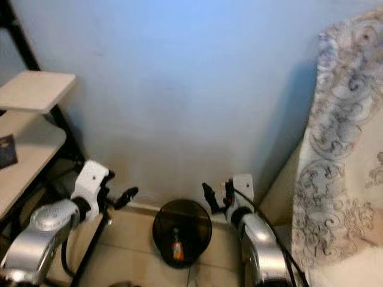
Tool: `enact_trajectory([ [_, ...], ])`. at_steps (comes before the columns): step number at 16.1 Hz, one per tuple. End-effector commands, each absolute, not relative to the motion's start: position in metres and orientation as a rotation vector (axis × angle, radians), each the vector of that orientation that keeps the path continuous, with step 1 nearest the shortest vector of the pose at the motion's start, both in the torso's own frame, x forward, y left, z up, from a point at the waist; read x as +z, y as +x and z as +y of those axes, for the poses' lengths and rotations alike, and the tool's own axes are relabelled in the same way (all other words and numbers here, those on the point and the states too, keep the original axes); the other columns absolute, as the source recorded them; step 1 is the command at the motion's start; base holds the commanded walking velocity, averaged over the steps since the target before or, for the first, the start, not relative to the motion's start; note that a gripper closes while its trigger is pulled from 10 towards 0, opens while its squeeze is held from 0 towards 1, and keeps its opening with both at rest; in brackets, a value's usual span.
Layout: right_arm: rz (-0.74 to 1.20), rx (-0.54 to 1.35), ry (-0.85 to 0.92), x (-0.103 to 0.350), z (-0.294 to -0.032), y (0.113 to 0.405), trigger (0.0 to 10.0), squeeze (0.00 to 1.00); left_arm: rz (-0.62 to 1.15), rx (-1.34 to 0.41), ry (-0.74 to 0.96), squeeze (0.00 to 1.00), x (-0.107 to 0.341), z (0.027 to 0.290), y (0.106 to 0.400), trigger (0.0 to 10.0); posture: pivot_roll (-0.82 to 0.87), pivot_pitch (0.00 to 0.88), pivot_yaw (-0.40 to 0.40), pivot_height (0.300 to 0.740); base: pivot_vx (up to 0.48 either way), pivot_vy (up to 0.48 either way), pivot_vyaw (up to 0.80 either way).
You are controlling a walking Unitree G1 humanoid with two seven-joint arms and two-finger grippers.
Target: Clean up the room
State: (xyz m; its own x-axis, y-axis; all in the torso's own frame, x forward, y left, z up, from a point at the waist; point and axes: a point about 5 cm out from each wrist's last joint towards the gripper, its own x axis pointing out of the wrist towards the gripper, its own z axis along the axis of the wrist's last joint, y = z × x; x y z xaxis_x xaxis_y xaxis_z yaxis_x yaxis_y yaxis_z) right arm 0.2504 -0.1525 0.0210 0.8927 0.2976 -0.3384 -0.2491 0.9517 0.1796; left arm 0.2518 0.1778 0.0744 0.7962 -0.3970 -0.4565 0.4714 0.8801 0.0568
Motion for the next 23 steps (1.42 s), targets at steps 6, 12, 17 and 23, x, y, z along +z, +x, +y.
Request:
enact_trajectory([
  [6,0.395,0.397,0.099,0.029,-0.153,0.237,10.0,0.0,0.484,-0.41,0.139,0.0,0.076,0.183,0.246,10.0,0.05,0.0,-0.012,0.74,0.0,0.0,-0.4],
  [12,0.42,0.46,0.114,0.03,-0.153,0.23,10.0,0.0,0.393,-0.371,0.184,0.0,0.087,0.182,0.249,10.0,0.05,0.0,-0.017,0.74,0.0,0.0,-0.27],
  [17,0.425,0.449,0.157,0.034,-0.151,0.229,10.0,0.0,0.384,-0.393,0.187,0.0,0.089,0.177,0.249,10.0,0.06,0.0,-0.023,0.74,0.0,0.0,-0.8],
  [23,0.388,0.449,0.132,0.04,-0.149,0.234,10.0,0.0,0.391,-0.388,0.202,0.0,0.088,0.178,0.253,10.0,0.05,0.0,-0.027,0.74,0.0,0.0,-0.77],
])
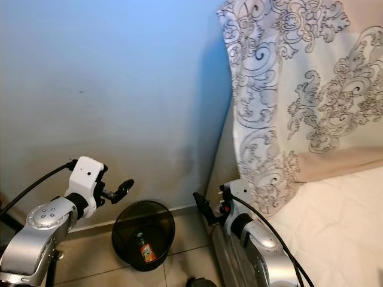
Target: Clean up the room
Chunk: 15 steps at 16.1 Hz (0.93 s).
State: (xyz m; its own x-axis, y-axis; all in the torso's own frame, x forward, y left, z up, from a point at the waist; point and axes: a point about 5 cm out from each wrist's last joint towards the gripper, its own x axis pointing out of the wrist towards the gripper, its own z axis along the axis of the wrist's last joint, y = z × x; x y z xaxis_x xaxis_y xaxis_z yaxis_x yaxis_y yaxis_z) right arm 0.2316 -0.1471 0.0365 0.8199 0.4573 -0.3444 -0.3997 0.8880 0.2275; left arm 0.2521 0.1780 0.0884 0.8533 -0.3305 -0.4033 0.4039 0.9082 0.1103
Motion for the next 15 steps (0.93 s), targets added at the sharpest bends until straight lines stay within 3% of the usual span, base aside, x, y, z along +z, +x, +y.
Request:
enact_trajectory([
  [1,0.388,0.453,0.156,0.037,-0.149,0.234,10.0,0.0,0.391,-0.392,0.215,0.0,0.087,0.178,0.254,10.0,0.05,0.0,-0.026,0.74,0.0,0.0,-0.74],
  [11,0.45,0.423,0.154,0.003,-0.16,0.238,10.0,0.0,0.395,-0.389,0.212,0.0,0.084,0.177,0.253,10.0,0.04,0.0,-0.018,0.74,0.0,0.0,-0.75],
  [15,0.47,0.384,0.132,-0.017,-0.167,0.238,10.0,0.0,0.396,-0.383,0.215,0.0,0.084,0.178,0.252,10.0,0.04,0.0,-0.018,0.74,0.0,0.199,-0.74],
])
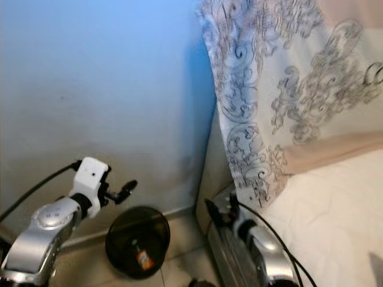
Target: Clean up the room
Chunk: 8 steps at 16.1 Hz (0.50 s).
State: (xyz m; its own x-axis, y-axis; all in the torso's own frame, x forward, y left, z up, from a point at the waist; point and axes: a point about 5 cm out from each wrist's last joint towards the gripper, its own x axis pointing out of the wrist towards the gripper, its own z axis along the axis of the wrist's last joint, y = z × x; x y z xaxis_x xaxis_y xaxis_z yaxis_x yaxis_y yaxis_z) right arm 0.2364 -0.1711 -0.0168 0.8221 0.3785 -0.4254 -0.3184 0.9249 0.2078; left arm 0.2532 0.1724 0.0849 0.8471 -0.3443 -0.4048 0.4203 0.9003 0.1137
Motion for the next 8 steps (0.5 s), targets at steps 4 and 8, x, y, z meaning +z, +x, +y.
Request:
enact_trajectory([
  [4,0.575,0.341,0.145,-0.042,-0.175,0.228,10.0,0.0,0.39,-0.379,0.218,0.0,0.084,0.178,0.253,10.0,0.04,0.0,-0.018,0.74,0.0,0.0,-0.74],
  [8,0.672,0.299,0.155,-0.053,-0.171,0.223,10.0,0.0,0.385,-0.379,0.217,0.0,0.085,0.177,0.254,10.0,0.04,0.0,-0.017,0.74,0.0,0.0,-0.74],
])
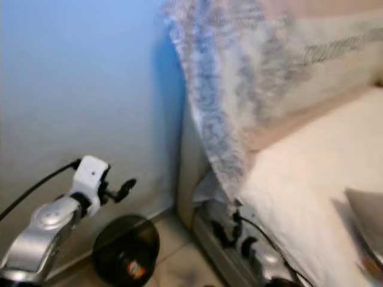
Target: Clean up the room
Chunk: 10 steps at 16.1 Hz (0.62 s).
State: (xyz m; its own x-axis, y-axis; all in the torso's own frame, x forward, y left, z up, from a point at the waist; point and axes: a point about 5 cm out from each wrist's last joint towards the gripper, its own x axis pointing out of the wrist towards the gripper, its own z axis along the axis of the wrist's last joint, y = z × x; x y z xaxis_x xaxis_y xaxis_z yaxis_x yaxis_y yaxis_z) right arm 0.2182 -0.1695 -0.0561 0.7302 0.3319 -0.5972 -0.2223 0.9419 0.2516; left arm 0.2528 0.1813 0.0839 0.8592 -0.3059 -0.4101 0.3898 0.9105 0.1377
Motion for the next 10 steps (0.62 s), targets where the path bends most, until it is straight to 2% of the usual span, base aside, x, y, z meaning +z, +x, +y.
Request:
enact_trajectory([
  [1,0.677,0.298,0.155,-0.054,-0.169,0.222,10.0,0.0,0.385,-0.378,0.217,0.0,0.085,0.178,0.254,10.0,0.04,0.0,-0.017,0.74,0.0,0.0,-0.74],
  [5,0.705,0.284,0.134,-0.057,-0.164,0.222,10.0,0.0,0.388,-0.374,0.211,0.0,0.085,0.177,0.254,10.0,0.04,0.0,-0.019,0.74,0.0,0.0,-0.75],
  [8,0.634,0.267,0.172,-0.051,-0.169,0.227,10.0,0.0,0.384,-0.374,0.212,0.0,0.085,0.177,0.254,10.0,0.04,0.0,-0.019,0.74,0.0,0.0,-0.76],
  [10,0.585,0.188,0.173,-0.045,-0.176,0.234,10.0,0.0,0.379,-0.371,0.214,0.0,0.085,0.177,0.255,10.0,0.04,0.0,-0.021,0.74,0.0,0.0,-0.76],
])
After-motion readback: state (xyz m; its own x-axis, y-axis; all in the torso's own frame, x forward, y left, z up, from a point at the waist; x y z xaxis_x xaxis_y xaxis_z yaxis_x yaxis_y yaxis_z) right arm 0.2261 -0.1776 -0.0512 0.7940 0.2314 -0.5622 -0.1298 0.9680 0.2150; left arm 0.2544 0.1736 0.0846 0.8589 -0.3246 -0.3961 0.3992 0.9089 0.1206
